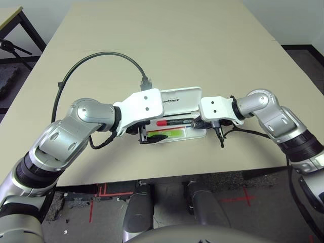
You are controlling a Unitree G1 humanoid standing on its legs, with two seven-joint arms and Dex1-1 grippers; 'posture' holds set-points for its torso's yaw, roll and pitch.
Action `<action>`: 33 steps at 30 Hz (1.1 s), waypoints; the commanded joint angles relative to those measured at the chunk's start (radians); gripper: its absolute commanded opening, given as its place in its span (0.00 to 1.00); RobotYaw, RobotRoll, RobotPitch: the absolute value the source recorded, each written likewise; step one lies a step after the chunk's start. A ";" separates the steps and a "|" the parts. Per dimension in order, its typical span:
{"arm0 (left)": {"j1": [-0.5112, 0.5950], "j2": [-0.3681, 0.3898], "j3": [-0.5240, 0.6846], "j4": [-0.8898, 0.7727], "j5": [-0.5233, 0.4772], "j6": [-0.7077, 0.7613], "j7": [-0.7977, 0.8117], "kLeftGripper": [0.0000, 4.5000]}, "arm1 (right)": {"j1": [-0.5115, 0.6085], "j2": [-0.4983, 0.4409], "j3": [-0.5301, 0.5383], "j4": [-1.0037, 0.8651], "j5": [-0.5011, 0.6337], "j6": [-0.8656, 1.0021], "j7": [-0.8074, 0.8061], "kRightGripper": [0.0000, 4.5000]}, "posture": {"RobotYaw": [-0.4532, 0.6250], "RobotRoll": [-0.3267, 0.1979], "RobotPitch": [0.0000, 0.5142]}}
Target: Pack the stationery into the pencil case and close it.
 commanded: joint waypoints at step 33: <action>0.024 0.015 0.002 -0.013 -0.009 -0.010 0.006 1.00 | 0.080 -0.115 -0.247 -0.103 0.249 0.125 0.089 0.99 | 0.42 0.62 0.30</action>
